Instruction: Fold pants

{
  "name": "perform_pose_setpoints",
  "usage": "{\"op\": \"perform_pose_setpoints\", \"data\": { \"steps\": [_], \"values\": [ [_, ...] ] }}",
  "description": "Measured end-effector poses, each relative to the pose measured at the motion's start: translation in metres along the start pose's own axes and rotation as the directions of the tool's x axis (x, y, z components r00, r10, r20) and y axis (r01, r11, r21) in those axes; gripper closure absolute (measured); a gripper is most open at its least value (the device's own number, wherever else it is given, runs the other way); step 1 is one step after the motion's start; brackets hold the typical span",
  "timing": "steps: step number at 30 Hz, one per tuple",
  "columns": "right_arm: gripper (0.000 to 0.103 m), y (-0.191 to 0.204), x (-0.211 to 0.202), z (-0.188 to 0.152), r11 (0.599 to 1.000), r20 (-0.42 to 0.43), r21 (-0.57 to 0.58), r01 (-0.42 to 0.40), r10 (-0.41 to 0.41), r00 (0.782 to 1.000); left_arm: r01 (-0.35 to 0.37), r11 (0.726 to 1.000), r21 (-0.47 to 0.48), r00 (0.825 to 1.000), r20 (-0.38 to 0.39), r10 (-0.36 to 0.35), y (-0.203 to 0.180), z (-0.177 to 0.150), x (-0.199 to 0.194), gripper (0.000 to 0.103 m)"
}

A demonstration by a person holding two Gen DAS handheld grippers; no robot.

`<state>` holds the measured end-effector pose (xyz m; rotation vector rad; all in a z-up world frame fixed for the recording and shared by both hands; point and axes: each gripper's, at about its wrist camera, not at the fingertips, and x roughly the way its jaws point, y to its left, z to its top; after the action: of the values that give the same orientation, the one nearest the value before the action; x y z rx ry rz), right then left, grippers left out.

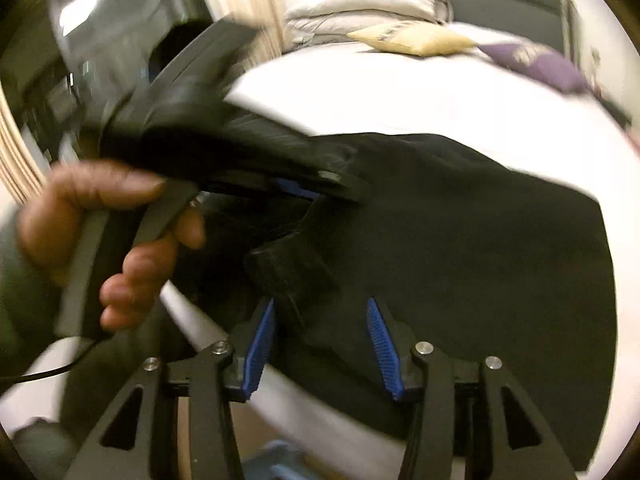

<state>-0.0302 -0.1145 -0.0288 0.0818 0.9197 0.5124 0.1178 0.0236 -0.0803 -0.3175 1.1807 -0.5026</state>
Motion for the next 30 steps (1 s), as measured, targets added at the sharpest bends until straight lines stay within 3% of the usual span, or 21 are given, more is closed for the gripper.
{"op": "perform_pose_setpoints", "data": {
  "steps": [2,5,7,9,12,14,15,17,20,22,24,27,29,30],
  "values": [
    [0.052,-0.027,-0.027,0.002,0.995,0.048,0.09,-0.043,0.039,0.998,-0.046,0.999,0.016,0.998,0.045,0.045,0.001,0.003,-0.019,0.082],
    [0.052,-0.087,-0.06,0.013,0.956,0.152,0.268,-0.121,0.082,0.985,0.01,0.999,0.053,0.995,0.103,-0.015,-0.02,0.006,-0.036,0.082],
    [0.052,-0.13,-0.067,0.014,0.9,0.202,0.383,-0.209,0.14,0.969,0.056,0.99,0.129,0.992,0.109,-0.07,-0.044,0.006,-0.033,0.082],
    [0.052,-0.145,-0.059,0.004,0.865,0.187,0.436,-0.249,0.183,0.965,0.077,0.979,0.191,0.994,0.068,-0.091,-0.069,-0.002,-0.012,0.082],
    [0.054,-0.162,-0.037,-0.022,0.828,0.105,0.508,-0.236,0.212,0.972,0.051,0.984,0.17,0.999,-0.026,-0.047,-0.074,-0.023,0.025,0.082],
    [0.075,-0.176,-0.038,-0.046,0.815,0.139,0.522,-0.252,0.21,0.968,0.035,0.983,0.179,0.999,-0.031,-0.03,-0.064,-0.039,0.032,0.083],
    [0.077,-0.184,-0.043,-0.055,0.805,0.16,0.534,-0.259,0.205,0.966,0.028,0.977,0.209,0.999,0.017,-0.033,-0.065,-0.049,0.027,0.082],
    [0.079,-0.197,-0.054,-0.064,0.766,0.174,0.576,-0.286,0.227,0.958,0.011,0.973,0.232,0.999,0.039,-0.021,-0.066,-0.058,0.02,0.083],
    [0.075,-0.197,-0.074,-0.043,0.81,0.16,0.535,-0.24,0.182,0.97,-0.034,0.963,0.269,0.998,0.058,0.02,-0.073,-0.062,0.004,0.082],
    [0.072,-0.192,-0.087,-0.011,0.828,0.224,0.476,-0.298,0.213,0.951,-0.041,0.954,0.298,0.995,0.097,0.012,-0.081,-0.06,-0.01,0.082],
    [0.056,-0.187,-0.084,0.015,0.841,0.248,0.434,-0.322,0.232,0.941,-0.039,0.946,0.323,0.992,0.123,-0.001,-0.098,-0.06,-0.01,0.082],
    [0.045,-0.186,-0.04,0.054,0.818,0.212,0.422,-0.391,0.331,0.92,-0.068,0.954,0.291,0.996,0.08,0.046,-0.096,-0.063,0.013,0.082],
    [0.045,-0.2,0.004,0.06,0.812,0.115,0.498,-0.304,0.286,0.951,-0.048,0.955,0.294,0.994,0.105,0.018,-0.094,-0.066,0.022,0.082],
    [0.053,-0.217,0.026,0.058,0.791,0.064,0.552,-0.263,0.274,0.96,-0.04,0.955,0.293,0.992,0.122,0.004,-0.092,-0.068,0.02,0.082]
  ]
}}
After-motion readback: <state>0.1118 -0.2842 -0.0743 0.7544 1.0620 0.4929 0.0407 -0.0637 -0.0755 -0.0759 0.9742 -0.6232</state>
